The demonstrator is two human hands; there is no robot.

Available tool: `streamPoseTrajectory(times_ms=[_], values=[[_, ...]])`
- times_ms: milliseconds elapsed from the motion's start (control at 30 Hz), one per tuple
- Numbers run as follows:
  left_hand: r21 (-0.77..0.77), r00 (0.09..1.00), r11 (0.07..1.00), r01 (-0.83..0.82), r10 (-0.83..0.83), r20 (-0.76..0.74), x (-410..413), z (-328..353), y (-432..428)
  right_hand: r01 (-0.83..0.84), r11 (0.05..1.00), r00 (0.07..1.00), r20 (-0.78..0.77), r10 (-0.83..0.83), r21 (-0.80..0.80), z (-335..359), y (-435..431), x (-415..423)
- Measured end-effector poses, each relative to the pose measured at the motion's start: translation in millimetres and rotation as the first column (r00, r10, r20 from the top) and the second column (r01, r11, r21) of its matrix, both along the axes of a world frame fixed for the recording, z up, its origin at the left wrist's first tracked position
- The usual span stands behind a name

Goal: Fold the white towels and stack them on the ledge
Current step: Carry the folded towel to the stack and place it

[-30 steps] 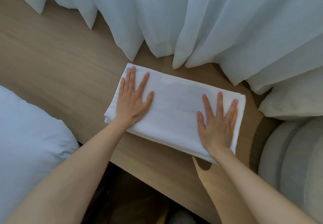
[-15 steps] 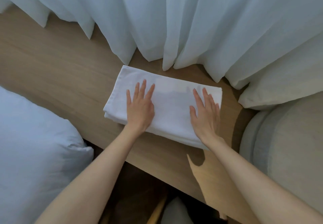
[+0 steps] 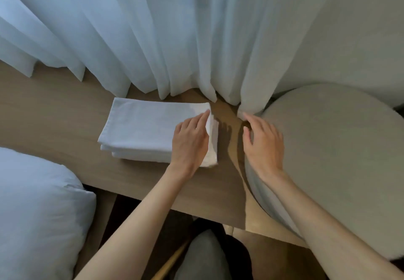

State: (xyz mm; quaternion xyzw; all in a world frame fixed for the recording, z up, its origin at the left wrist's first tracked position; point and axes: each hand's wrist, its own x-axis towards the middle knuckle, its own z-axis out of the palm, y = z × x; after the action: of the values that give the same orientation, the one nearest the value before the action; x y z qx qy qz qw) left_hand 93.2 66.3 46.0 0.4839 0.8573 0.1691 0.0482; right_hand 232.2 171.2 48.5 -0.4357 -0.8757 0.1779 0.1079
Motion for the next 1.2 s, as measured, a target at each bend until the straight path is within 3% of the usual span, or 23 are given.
streamPoseTrajectory(times_ms=[300, 667, 833, 1033, 1200], values=[[0.055, 0.97, 0.968, 0.243, -0.242, -0.031, 183.8, 67.0, 16.3, 0.138, 0.989, 0.99, 0.012, -0.139, 0.05, 67.6, -6.1, 204.9], [0.057, 0.809, 0.814, 0.579, -0.564, -0.166, 396.0, 167.0, 45.8, 0.337, 0.928, 0.941, -0.014, -0.339, 0.16, 167.8, -30.5, 440.8], [0.103, 0.733, 0.731, 0.675, -0.648, -0.206, 466.5, 218.9, 59.6, 0.48, 0.856, 0.877, -0.069, -0.476, 0.193, 209.6, -35.7, 509.8], [0.161, 0.652, 0.634, 0.757, -0.749, -0.118, 532.0, 245.2, 91.5, 0.621, 0.761, 0.782, -0.086, -0.618, 0.188, 227.7, -25.0, 575.3], [0.159, 0.575, 0.562, 0.811, -0.817, -0.045, 577.7, 228.6, 128.3, 0.746, 0.663, 0.663, -0.144, -0.734, 0.055, 217.1, -0.2, 619.5]])
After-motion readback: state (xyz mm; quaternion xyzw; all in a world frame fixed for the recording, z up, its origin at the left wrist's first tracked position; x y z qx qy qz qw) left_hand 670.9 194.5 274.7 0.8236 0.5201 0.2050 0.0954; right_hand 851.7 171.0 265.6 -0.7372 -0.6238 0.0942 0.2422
